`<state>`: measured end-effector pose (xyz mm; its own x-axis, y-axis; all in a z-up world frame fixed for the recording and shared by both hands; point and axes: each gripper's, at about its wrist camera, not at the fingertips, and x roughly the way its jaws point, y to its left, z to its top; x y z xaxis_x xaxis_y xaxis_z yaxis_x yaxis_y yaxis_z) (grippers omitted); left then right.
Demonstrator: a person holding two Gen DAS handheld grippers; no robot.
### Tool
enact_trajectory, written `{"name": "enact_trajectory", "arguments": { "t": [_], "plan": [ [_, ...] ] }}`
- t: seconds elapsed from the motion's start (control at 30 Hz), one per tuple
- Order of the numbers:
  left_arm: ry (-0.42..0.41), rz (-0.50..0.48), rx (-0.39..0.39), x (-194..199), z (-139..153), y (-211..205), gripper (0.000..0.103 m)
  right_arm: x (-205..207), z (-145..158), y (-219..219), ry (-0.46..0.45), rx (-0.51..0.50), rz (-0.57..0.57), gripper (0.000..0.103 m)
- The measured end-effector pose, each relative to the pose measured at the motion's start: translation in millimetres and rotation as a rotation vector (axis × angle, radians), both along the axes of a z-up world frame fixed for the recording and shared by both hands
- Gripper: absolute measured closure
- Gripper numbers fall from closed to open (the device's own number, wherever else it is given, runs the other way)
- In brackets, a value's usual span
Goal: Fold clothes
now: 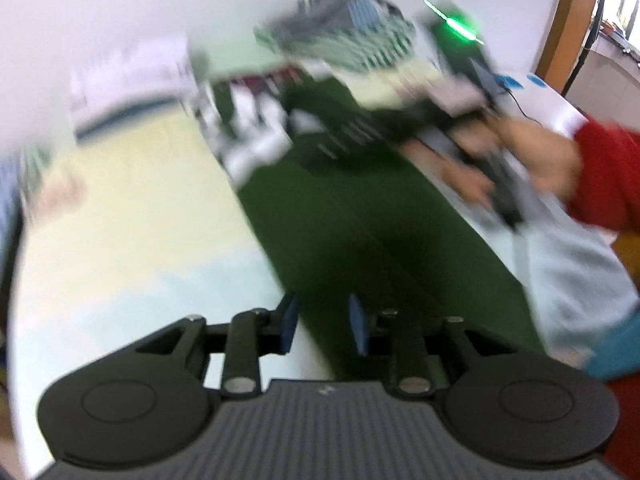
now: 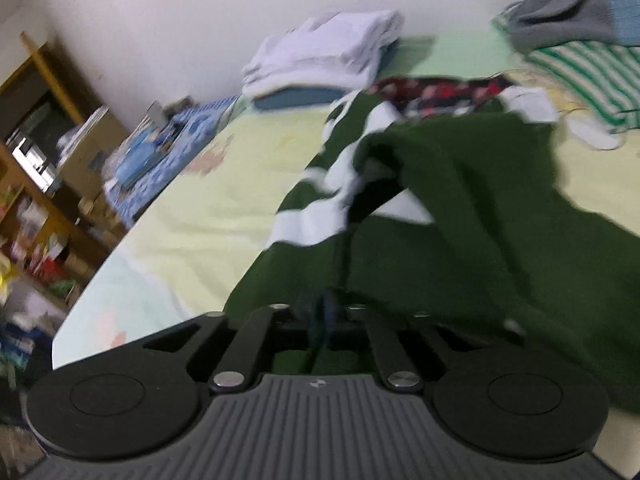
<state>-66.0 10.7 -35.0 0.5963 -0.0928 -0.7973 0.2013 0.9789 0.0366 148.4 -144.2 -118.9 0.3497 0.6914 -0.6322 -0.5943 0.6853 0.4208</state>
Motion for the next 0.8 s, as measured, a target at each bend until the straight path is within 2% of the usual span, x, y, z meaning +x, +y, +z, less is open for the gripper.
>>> {"name": "enact_trajectory", "arguments": {
  "t": [0.07,0.17,0.27,0.33,0.37,0.53,0.67,0.8],
  "plan": [
    [-0.013,-0.046,0.045,36,2,17,0.075,2,6,-12,-0.009,0.005,-0.072,0.081],
    [-0.003,-0.12,0.067,92,-3,38,0.076,7,11,-36,0.004,0.002,-0.176,0.081],
    [0.0,-0.194,0.067,141,-14,44,0.076,10,18,-65,-0.02,-0.057,-0.308,0.08],
    [-0.013,-0.222,0.063,169,-17,49,0.076,10,21,-87,-0.04,-0.106,-0.41,0.066],
    [-0.014,-0.232,0.058,185,-21,50,0.076,9,22,-100,-0.054,-0.141,-0.474,0.064],
    [0.01,-0.264,0.051,252,-39,49,0.077,10,18,-159,-0.048,-0.233,-0.761,0.064],
    [0.063,-0.268,0.046,276,-62,46,0.077,11,7,-190,-0.048,-0.279,-0.886,0.063],
    [0.072,-0.262,0.021,280,-69,48,0.075,14,-5,-197,-0.005,-0.276,-0.9,0.063]
  ]
}}
